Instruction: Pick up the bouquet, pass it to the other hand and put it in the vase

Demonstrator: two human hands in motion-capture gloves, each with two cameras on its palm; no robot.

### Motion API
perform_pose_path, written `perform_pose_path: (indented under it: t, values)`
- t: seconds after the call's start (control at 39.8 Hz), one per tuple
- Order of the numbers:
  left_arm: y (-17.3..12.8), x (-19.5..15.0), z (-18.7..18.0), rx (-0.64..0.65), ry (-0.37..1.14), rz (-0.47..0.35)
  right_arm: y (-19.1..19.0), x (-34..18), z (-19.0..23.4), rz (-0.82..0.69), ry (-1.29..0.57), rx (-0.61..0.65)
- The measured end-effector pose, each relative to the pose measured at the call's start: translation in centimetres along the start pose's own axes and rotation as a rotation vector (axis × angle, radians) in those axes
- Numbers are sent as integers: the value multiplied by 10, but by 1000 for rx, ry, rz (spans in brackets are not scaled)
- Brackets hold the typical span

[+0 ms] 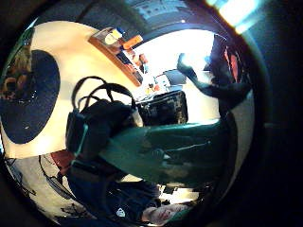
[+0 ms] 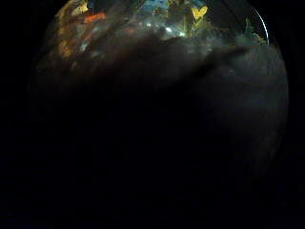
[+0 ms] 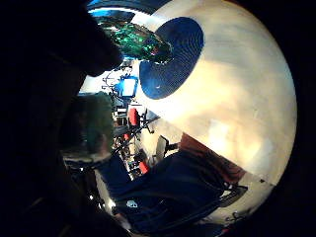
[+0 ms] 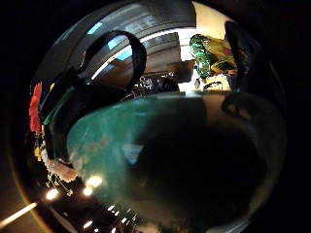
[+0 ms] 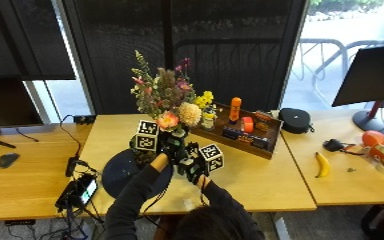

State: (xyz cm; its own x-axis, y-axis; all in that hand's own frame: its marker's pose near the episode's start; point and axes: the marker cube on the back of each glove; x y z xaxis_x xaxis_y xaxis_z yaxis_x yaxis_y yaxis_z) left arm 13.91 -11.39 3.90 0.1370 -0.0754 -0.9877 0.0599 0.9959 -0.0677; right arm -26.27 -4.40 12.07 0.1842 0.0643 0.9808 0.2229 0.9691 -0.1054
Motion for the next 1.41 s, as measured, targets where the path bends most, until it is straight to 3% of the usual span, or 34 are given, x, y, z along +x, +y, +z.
perform_pose_path:
  t: [0.13,0.35,0.7,0.93,1.41]
  values:
    - [-7,17,-11,84,-15,-4,1,-1,-14,-11,-8,18]
    - [-33,56,-46,335,-29,20,1,-11,-57,-82,60,174]
    - [-46,123,-106,675,-54,57,9,-11,-97,-82,67,235]
    - [-48,136,-126,732,-48,61,13,-5,-109,-80,53,247]
    - [-64,106,-149,802,-56,22,10,8,-115,-62,70,250]
